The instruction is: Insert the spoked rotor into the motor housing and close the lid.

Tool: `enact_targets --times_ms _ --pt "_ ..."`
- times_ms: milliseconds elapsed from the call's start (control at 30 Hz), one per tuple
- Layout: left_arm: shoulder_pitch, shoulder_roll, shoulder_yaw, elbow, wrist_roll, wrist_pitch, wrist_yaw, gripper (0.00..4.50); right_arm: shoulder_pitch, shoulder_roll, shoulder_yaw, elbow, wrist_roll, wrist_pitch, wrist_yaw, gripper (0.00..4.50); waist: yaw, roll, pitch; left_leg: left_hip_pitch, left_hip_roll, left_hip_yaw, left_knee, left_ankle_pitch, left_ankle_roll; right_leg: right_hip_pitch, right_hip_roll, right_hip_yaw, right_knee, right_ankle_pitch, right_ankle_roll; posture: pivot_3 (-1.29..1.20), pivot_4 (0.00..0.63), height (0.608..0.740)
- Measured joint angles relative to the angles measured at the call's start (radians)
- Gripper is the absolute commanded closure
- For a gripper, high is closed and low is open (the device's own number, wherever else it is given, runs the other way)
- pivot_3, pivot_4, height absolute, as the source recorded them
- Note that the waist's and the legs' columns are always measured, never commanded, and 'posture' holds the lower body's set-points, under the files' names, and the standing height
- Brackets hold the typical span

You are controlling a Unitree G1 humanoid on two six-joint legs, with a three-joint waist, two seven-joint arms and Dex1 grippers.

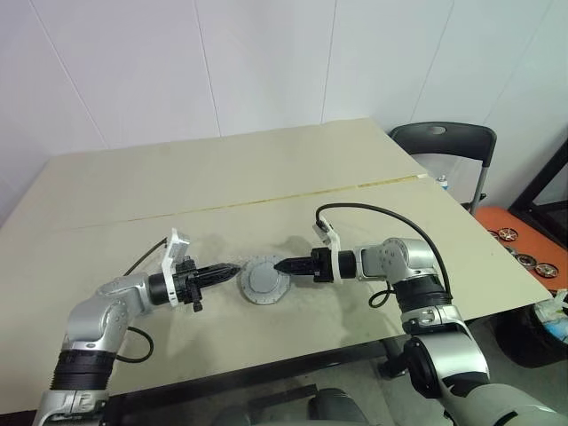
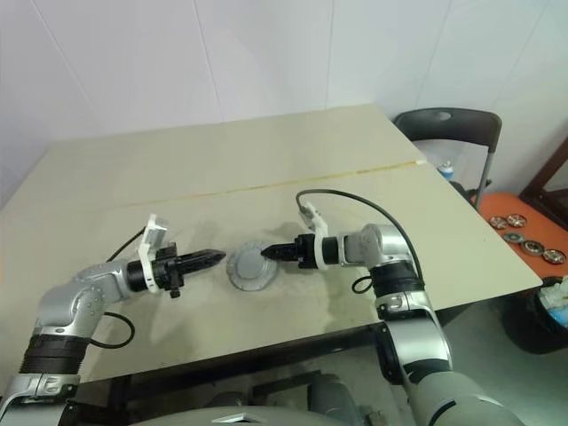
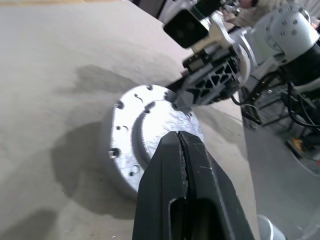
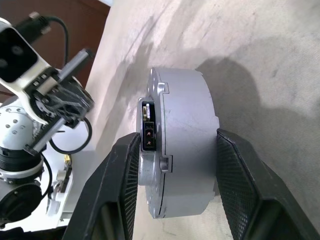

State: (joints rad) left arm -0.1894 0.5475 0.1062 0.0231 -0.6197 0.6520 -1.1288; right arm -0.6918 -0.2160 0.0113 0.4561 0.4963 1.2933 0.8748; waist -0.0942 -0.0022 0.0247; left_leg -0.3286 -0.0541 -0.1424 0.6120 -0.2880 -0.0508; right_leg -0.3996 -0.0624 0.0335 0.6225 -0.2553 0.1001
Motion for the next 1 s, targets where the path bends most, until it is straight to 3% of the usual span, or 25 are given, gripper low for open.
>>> enact_targets --times_ms 533,733,833,900,1000 --pt "0.099 0.04 0.016 -0.151 -0.095 0.047 0.01 4.5 -0.005 -0.023 0.012 0.037 0.008 -0.02 0.029 2.64 0.001 0.001 0.0 0.0 -0.001 0.001 0.0 0.0 0.0 0.001 0.0 0.0 -0.001 0.0 0.0 0.0 0.0 0.74" --pt "0.119 0.034 0.029 -0.174 -0.117 0.047 0.043 4.5 -0.003 -0.04 0.013 0.05 0.032 -0.02 0.067 2.64 0.005 0.0 0.0 -0.008 -0.001 0.001 0.002 0.0 0.0 -0.005 0.0 0.0 -0.002 0.003 -0.004 0.0 0.0 0.74" --pt "0.131 0.026 0.029 -0.183 -0.13 0.047 0.062 4.5 -0.002 -0.038 -0.028 0.058 0.069 0.006 0.081 2.79 0.011 0.0 0.001 -0.01 -0.001 0.001 0.002 0.0 0.0 -0.008 -0.001 0.0 -0.002 0.003 -0.004 0.0 0.0 0.74" --pt "0.136 0.024 0.03 -0.183 -0.134 0.047 0.069 4.5 -0.001 -0.037 -0.045 0.062 0.085 0.027 0.084 3.26 0.024 0.0 0.003 -0.011 -0.001 0.001 0.002 0.0 0.0 -0.009 -0.001 0.0 -0.002 0.003 -0.005 0.0 0.0 0.74" --pt "0.137 0.023 0.03 -0.183 -0.135 0.046 0.081 4.5 -0.001 -0.028 -0.064 0.065 0.106 0.037 0.084 3.29 0.038 0.0 0.008 -0.012 -0.002 0.001 0.003 0.0 0.0 -0.009 -0.001 0.0 -0.001 0.003 -0.005 0.0 0.0 0.74"
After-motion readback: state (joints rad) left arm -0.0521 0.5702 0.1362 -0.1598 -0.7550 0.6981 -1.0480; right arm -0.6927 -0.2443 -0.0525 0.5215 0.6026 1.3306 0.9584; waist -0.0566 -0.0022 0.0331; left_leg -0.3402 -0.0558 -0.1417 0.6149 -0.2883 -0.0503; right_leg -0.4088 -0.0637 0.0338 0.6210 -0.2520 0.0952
